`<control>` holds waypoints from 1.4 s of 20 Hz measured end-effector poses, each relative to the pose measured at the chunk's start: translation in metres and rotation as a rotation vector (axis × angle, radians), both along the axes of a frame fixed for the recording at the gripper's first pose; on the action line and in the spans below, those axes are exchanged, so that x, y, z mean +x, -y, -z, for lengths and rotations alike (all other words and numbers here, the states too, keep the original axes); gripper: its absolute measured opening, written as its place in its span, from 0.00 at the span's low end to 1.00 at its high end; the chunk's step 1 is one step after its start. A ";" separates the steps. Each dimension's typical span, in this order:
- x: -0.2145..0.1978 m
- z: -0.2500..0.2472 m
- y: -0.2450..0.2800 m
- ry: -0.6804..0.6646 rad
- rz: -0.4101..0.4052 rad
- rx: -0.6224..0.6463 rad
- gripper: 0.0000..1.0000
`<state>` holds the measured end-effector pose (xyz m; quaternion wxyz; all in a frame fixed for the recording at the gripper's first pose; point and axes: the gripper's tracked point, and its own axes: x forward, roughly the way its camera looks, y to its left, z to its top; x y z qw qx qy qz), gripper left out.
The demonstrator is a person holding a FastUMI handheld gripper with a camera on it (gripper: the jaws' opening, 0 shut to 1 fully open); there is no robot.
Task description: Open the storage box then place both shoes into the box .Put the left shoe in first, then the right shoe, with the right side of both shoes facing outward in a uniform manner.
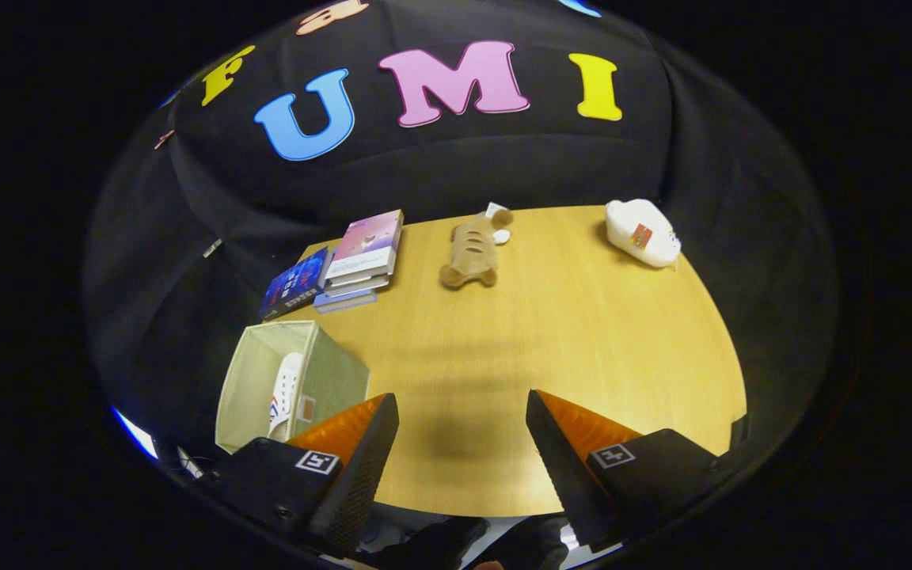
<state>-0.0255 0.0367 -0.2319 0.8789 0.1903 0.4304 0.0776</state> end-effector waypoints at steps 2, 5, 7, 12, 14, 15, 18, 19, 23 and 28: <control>0.003 -0.005 0.024 0.057 0.015 -0.048 0.99; 0.009 -0.022 0.056 0.155 0.039 -0.081 0.99; 0.012 -0.037 0.075 0.229 0.062 -0.089 0.99; 0.018 -0.072 0.124 0.425 0.085 -0.173 0.99; 0.018 -0.084 0.140 0.485 0.085 -0.206 0.98; 0.018 -0.089 0.144 0.511 0.083 -0.219 0.98; 0.017 -0.102 0.152 0.575 0.077 -0.227 0.98; 0.019 -0.106 0.156 0.606 0.084 -0.238 0.98; 0.019 -0.112 0.160 0.661 0.083 -0.247 0.97; 0.017 -0.127 0.169 0.720 0.112 -0.232 0.97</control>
